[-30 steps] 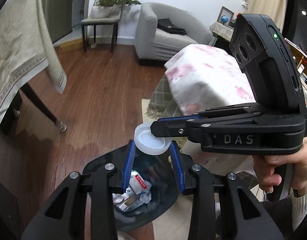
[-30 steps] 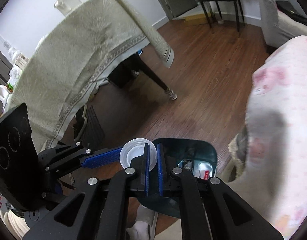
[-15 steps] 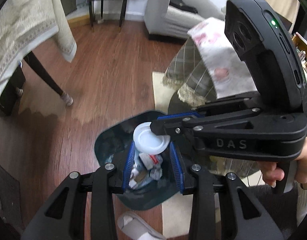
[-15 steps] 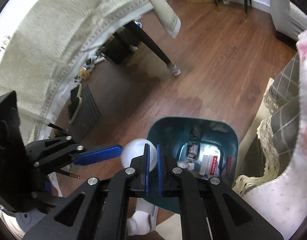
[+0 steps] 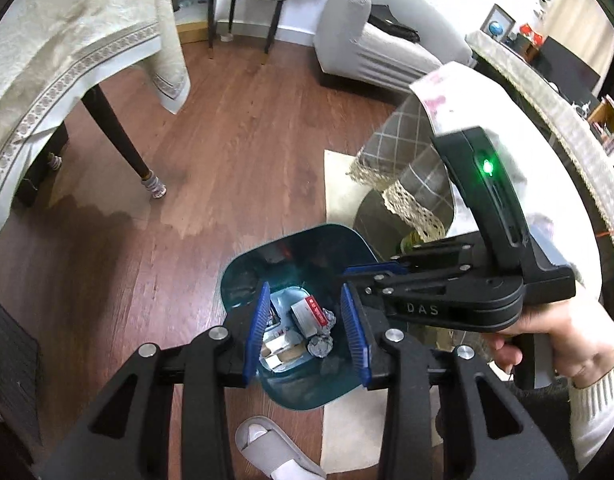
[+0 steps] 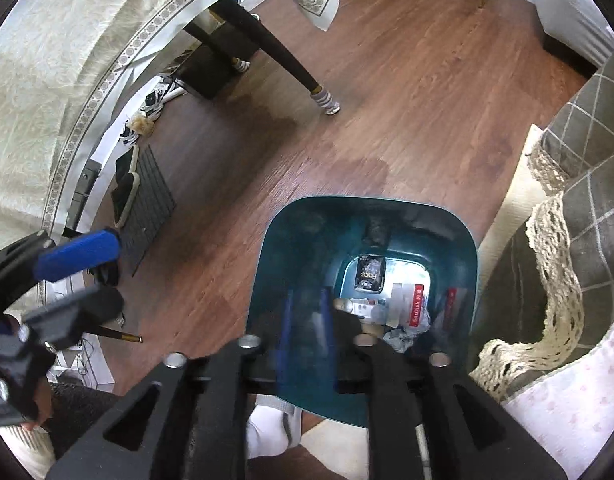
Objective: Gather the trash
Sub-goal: 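Carry the white lid over the bin and open the right gripper, then withdraw both grippers from the bin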
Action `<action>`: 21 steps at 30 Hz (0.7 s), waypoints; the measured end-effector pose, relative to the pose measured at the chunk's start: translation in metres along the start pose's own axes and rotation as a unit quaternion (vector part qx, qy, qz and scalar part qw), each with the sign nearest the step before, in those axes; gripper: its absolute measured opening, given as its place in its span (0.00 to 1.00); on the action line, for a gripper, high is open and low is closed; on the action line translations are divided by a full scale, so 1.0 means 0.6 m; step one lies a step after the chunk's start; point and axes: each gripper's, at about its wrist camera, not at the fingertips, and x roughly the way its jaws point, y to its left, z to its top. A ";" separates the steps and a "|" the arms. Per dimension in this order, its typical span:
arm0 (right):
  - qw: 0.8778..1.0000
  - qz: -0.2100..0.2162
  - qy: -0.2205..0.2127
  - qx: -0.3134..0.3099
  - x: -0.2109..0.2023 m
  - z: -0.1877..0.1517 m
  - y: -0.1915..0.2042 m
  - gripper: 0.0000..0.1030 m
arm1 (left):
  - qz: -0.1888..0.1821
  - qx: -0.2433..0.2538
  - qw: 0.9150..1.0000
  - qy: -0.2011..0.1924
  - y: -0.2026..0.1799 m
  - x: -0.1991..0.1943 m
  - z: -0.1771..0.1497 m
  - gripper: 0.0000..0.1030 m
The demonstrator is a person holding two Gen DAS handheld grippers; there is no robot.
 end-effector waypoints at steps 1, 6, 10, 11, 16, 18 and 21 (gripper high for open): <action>1.000 -0.002 0.000 0.000 -0.001 0.001 0.000 0.29 | 0.001 -0.002 1.000 -0.003 0.001 -0.004 0.002 0.40; 1.000 -0.016 0.005 -0.017 -0.004 -0.007 0.006 0.48 | 0.001 -0.011 0.999 -0.033 0.002 -0.027 0.017 0.49; 0.999 -0.039 0.000 -0.038 -0.018 -0.013 0.017 0.59 | 0.009 -0.010 0.998 -0.056 -0.005 -0.042 0.031 0.59; 0.998 -0.047 -0.005 -0.043 -0.026 -0.014 0.020 0.61 | 0.015 -0.011 0.998 -0.062 -0.007 -0.046 0.035 0.62; 0.994 -0.077 -0.041 -0.059 -0.066 -0.020 0.024 0.76 | 0.036 -0.026 0.995 -0.084 -0.009 -0.067 0.050 0.75; 0.992 -0.088 -0.064 -0.062 -0.086 -0.025 0.024 0.81 | 0.049 -0.028 0.993 -0.102 -0.015 -0.078 0.055 0.80; 0.988 -0.101 -0.093 -0.068 -0.117 -0.030 0.024 0.87 | 0.063 -0.025 0.989 -0.128 -0.027 -0.095 0.060 0.81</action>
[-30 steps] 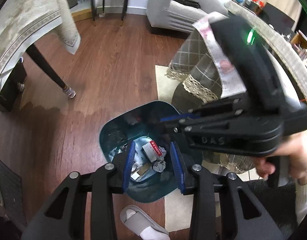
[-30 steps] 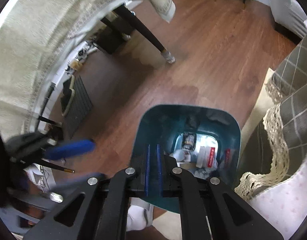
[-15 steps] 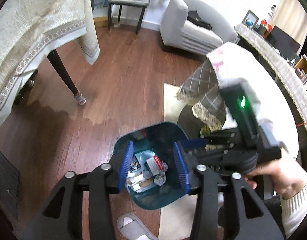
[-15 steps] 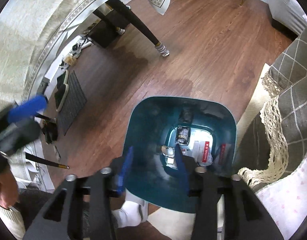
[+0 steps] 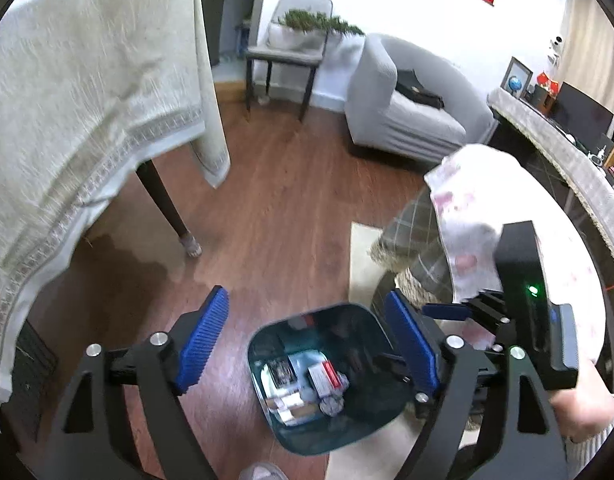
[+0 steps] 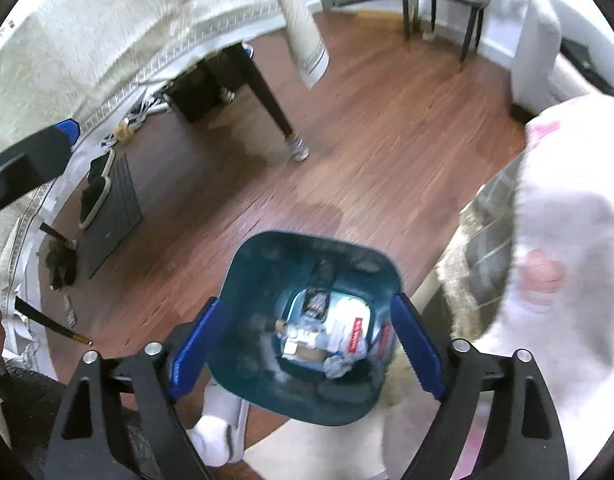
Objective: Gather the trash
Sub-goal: 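Withdraw both grippers from the bin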
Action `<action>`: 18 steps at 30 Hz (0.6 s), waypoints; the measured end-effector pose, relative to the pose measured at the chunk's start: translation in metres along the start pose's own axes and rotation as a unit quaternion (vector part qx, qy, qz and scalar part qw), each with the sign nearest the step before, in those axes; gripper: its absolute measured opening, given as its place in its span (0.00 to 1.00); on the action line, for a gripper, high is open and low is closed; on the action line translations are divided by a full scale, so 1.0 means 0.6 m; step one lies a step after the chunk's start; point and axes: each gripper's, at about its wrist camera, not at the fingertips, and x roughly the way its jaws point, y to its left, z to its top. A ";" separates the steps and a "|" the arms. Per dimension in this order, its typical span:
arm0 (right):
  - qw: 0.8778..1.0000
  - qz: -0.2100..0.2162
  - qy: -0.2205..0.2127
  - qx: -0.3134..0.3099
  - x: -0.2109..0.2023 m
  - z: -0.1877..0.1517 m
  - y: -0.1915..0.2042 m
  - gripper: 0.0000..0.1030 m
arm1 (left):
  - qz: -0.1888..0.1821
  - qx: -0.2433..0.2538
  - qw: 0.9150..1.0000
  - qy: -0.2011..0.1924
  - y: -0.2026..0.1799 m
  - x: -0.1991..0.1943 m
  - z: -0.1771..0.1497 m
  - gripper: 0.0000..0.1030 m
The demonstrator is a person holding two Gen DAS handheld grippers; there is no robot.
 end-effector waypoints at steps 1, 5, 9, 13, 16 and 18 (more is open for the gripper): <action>1.000 -0.003 -0.011 0.000 -0.010 0.000 -0.003 0.89 | 0.003 0.000 1.000 -0.008 -0.002 -0.005 0.003 0.82; 0.998 -0.007 -0.066 0.002 -0.070 -0.001 -0.025 0.88 | 0.011 0.011 0.999 -0.041 -0.027 -0.023 0.015 0.83; 0.992 -0.046 -0.118 -0.007 -0.130 -0.020 -0.030 0.93 | 0.022 0.033 0.998 -0.056 -0.057 -0.028 0.010 0.88; 0.985 -0.063 -0.160 0.004 -0.185 -0.047 -0.048 0.93 | 0.025 0.039 0.997 -0.069 -0.083 -0.039 -0.002 0.90; 0.977 -0.097 -0.188 0.024 -0.222 -0.081 -0.076 0.94 | 0.022 0.039 0.996 -0.071 -0.103 -0.045 -0.015 0.91; 0.974 -0.118 -0.192 0.032 -0.235 -0.103 -0.091 0.94 | 0.025 0.044 0.996 -0.079 -0.120 -0.050 -0.025 0.92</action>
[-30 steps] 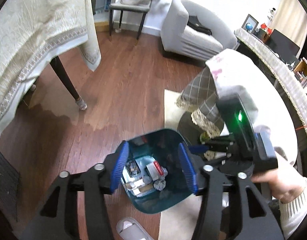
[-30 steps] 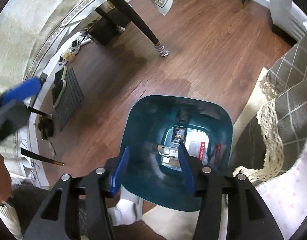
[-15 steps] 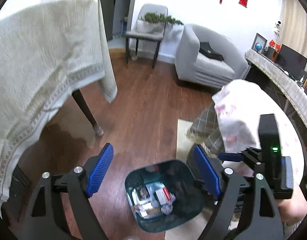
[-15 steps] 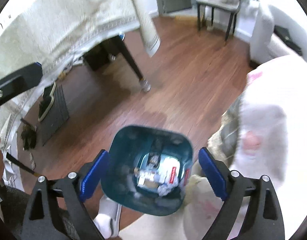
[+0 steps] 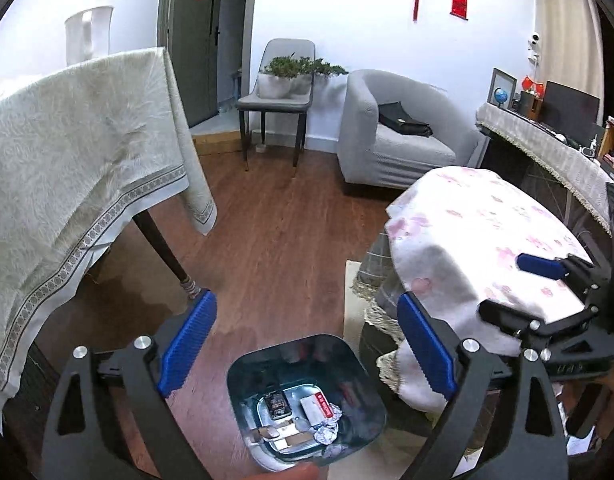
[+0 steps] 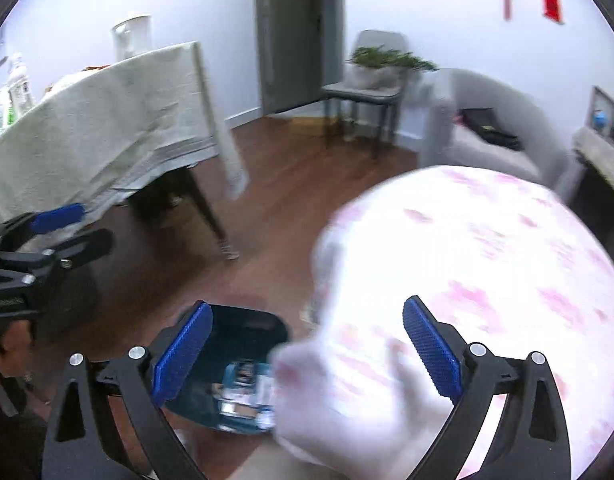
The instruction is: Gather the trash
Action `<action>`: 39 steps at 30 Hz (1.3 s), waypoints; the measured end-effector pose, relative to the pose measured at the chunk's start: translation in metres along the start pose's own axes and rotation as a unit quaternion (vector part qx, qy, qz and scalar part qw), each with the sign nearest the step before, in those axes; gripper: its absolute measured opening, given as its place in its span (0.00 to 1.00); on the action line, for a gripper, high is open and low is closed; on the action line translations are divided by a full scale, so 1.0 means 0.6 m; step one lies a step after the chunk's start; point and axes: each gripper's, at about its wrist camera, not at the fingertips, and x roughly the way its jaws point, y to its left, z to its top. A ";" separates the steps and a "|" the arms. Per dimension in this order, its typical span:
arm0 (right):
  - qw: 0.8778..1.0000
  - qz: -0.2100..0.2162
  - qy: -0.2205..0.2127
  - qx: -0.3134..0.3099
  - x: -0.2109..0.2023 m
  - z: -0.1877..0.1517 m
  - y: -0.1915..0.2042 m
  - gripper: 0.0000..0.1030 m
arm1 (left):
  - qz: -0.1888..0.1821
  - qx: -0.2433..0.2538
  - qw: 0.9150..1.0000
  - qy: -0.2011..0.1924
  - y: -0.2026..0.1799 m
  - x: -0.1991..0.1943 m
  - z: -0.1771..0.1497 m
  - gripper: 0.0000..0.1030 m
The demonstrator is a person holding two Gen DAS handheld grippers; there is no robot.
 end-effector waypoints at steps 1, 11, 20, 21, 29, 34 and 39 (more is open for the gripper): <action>1.000 -0.008 -0.001 0.008 -0.010 -0.009 -0.016 0.94 | 0.008 0.005 1.000 -0.002 -0.010 -0.003 -0.005 0.92; 0.996 -0.066 -0.036 0.053 -0.098 -0.084 -0.122 0.97 | 0.019 0.027 0.999 -0.020 -0.084 -0.030 -0.058 0.93; 0.994 -0.067 -0.048 0.067 -0.144 -0.131 -0.163 0.97 | 0.011 0.032 0.999 -0.006 -0.126 -0.028 -0.095 0.93; 0.995 -0.063 -0.050 0.061 -0.145 -0.133 -0.160 0.97 | 0.009 0.028 1.000 -0.003 -0.129 -0.028 -0.098 0.93; 0.997 -0.027 -0.058 0.040 -0.152 -0.129 -0.139 0.97 | 0.010 0.028 1.000 0.005 -0.142 -0.021 -0.116 0.93; 0.998 -0.003 -0.054 0.034 -0.149 -0.126 -0.124 0.97 | 0.010 0.021 1.000 0.007 -0.134 -0.019 -0.115 0.93; 0.998 -0.001 -0.053 0.034 -0.147 -0.127 -0.119 0.97 | 0.012 0.025 1.000 0.008 -0.134 -0.019 -0.115 0.93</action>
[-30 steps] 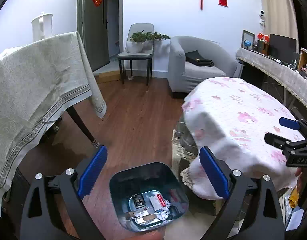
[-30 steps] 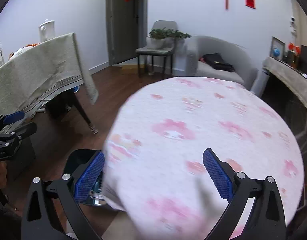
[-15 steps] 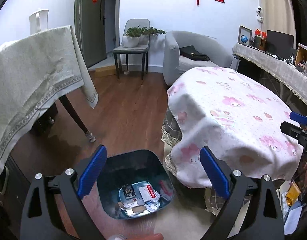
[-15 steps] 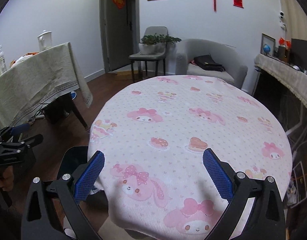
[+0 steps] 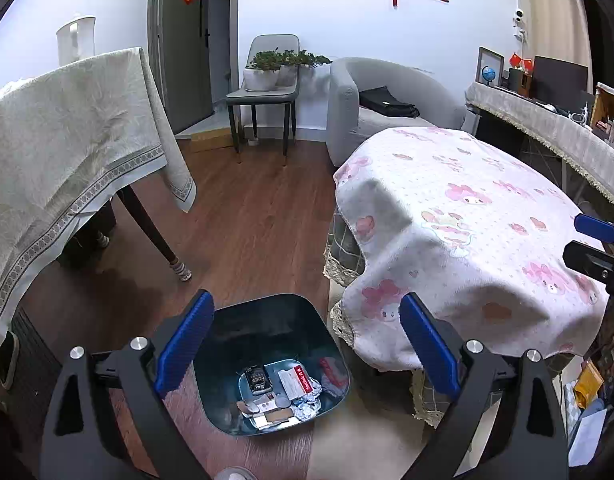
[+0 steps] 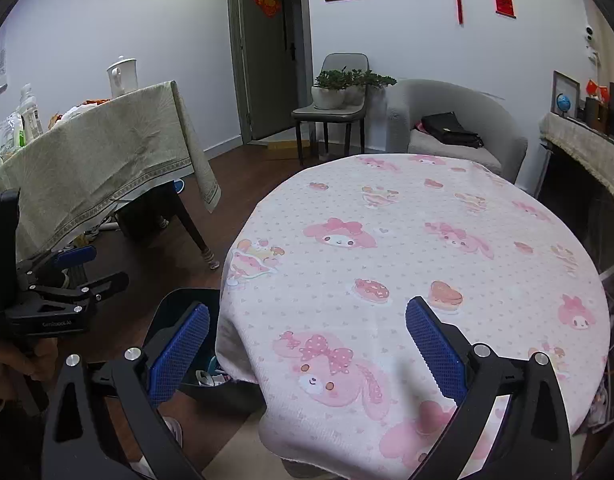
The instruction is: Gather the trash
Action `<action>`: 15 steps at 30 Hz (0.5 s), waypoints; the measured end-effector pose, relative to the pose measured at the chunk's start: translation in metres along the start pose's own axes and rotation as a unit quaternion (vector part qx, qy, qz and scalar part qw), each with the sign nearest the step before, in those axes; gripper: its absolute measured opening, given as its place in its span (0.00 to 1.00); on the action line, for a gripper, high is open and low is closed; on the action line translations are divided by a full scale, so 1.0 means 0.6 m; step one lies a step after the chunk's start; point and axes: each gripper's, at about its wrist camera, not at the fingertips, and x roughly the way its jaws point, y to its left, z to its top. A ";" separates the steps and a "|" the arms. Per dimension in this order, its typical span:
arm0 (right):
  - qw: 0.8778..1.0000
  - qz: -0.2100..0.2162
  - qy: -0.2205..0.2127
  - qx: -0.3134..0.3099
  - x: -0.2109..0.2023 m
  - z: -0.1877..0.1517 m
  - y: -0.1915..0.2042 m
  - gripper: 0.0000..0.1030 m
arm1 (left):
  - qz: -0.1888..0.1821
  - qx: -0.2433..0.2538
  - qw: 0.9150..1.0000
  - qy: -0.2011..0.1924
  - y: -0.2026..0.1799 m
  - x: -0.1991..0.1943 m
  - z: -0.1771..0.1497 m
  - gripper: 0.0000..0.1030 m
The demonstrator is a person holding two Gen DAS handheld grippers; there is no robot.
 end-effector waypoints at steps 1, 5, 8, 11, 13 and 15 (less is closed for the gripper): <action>1.000 0.002 0.000 0.001 0.000 0.000 0.000 0.97 | 0.001 0.001 1.000 0.000 -0.001 0.000 -0.001 0.93; 1.000 0.002 0.000 0.001 0.001 0.000 0.001 0.97 | 0.000 0.002 1.000 -0.004 -0.004 -0.004 -0.001 0.93; 1.000 0.002 0.001 0.000 0.002 -0.001 0.002 0.97 | -0.001 -0.003 1.000 -0.006 -0.003 -0.006 -0.001 0.93; 1.000 0.000 0.003 -0.001 0.003 0.000 0.003 0.97 | 0.000 -0.005 1.000 -0.006 -0.003 -0.006 0.000 0.93; 1.000 -0.002 0.003 -0.002 0.004 0.000 0.004 0.97 | -0.001 -0.006 1.000 -0.005 -0.002 -0.006 0.000 0.93; 1.000 -0.001 0.003 -0.001 0.005 0.000 0.004 0.97 | -0.003 -0.009 1.000 -0.005 -0.001 -0.005 0.000 0.93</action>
